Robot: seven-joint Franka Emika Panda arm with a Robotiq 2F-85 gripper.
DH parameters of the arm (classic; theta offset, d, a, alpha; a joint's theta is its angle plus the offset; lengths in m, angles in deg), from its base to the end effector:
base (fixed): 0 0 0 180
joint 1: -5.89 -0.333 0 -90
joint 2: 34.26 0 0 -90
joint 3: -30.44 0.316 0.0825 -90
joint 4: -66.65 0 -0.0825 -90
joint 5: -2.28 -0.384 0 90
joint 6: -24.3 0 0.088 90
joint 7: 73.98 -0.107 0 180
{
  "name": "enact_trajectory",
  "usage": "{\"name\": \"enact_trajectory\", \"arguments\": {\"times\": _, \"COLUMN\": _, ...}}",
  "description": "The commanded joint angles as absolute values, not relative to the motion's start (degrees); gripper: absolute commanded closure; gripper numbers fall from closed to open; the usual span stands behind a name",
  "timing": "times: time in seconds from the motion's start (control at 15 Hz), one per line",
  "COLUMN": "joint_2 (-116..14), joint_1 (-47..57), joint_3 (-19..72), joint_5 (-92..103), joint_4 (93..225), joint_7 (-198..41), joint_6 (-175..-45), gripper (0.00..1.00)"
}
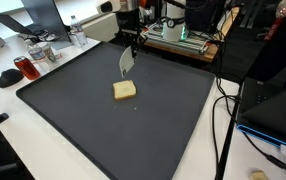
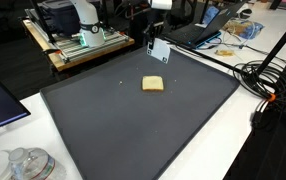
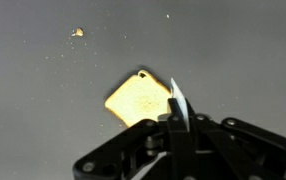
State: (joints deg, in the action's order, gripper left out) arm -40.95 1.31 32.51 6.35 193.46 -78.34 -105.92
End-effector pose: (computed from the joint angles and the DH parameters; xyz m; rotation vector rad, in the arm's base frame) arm 0.5325 0.0602 0.3210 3.0837 0.1346 -0.0805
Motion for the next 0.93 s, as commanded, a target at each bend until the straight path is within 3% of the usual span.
{"name": "enact_trajectory", "arguments": {"times": 0.0, "joint_2": -40.9, "joint_1": 1.6, "joint_3": 32.8, "joint_5": 6.4, "joint_4": 193.9, "joint_7": -78.5, "joint_6": -106.4, "gripper": 0.96}}
{"name": "enact_trajectory", "arguments": {"times": 0.87, "joint_2": -44.8, "joint_1": 1.9, "joint_3": 32.3, "joint_5": 6.5, "joint_4": 197.2, "joint_7": -78.9, "joint_6": -116.0, "gripper": 0.99}}
